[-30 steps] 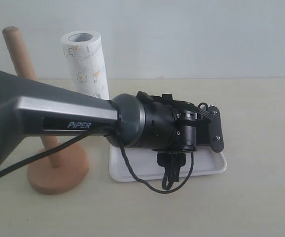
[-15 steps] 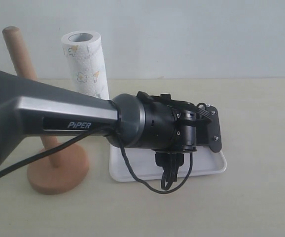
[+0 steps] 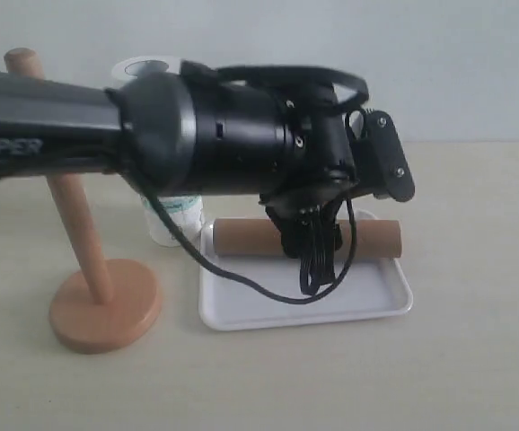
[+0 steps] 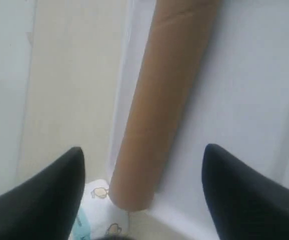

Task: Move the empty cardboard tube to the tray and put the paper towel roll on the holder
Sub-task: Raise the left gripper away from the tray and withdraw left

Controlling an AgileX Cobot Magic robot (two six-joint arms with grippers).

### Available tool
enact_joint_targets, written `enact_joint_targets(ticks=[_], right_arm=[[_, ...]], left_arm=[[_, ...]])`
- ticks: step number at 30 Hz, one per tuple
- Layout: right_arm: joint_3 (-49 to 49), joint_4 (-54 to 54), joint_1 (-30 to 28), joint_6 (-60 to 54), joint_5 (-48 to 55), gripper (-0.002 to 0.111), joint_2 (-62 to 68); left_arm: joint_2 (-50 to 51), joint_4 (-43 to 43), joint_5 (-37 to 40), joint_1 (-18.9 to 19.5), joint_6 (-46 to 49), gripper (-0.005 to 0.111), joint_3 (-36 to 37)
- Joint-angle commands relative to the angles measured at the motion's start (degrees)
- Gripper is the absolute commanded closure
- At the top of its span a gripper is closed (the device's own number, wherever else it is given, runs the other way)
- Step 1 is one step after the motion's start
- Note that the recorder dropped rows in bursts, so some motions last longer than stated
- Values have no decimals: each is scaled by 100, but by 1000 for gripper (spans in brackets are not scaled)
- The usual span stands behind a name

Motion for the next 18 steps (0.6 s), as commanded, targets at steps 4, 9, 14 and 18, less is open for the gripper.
enact_joint_targets(ticks=[4, 9, 14, 18], right_arm=[[-7, -5, -17, 0, -13, 104, -23], [-7, -5, -17, 0, -13, 104, -23], [-7, -5, -17, 0, -13, 104, -23], [-7, -5, -17, 0, -13, 104, -23]], left_arm=[[-1172, -1569, 939, -30, 684, 96, -33], [-1918, -2566, 1692, -45, 1062, 103, -33], [-2444, -2634, 1856, -328, 1062, 103, -33], [-2945, -2622, 1829, -699, 888, 103, -33]])
